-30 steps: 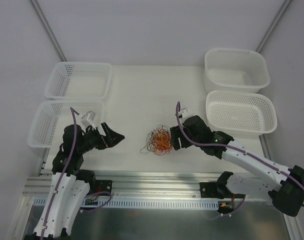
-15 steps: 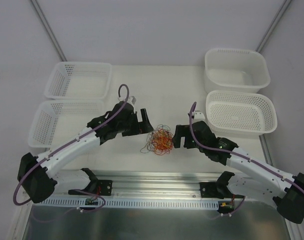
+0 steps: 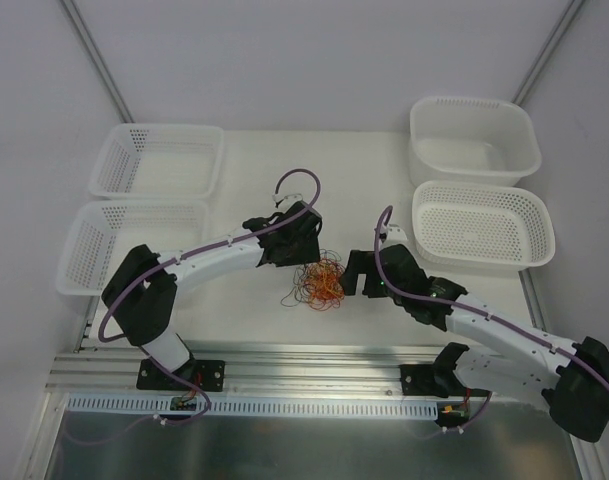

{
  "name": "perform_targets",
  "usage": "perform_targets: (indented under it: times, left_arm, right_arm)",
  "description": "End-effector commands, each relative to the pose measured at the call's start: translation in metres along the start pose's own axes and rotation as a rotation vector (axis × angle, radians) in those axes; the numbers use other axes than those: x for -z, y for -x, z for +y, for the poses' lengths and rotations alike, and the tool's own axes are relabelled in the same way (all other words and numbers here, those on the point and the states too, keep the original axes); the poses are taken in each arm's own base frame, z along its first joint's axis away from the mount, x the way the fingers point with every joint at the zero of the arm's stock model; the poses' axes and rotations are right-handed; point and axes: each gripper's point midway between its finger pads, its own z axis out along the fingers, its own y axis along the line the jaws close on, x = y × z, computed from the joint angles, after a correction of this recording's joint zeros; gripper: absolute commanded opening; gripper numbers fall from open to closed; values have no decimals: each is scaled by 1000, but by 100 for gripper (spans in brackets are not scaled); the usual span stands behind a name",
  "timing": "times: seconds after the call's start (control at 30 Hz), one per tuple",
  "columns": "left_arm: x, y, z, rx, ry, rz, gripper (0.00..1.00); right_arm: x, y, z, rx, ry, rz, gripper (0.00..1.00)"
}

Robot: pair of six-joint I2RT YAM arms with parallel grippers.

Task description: Untangle the cables

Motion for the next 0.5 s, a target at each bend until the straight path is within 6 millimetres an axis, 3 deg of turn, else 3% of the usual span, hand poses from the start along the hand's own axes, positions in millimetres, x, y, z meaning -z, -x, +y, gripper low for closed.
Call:
perform_targets:
  times: [0.0, 0.23, 0.4, 0.47]
  left_arm:
    - [1, 3, -3, -4, 25, -17, 57]
    - [-8, -6, 2, -31, 44, 14, 34]
    - [-10, -14, 0, -26, 30, 46, 12]
    - [-8, -17, 1, -19, 27, 54, 9]
  right_arm:
    - [-7, 13, 18, -40, 65, -43, 100]
    - [-23, 9, 28, -58, 87, -17, 100]
    - [-38, 3, 34, -86, 99, 7, 100]
    - [-45, -3, 33, -93, 88, 24, 100]
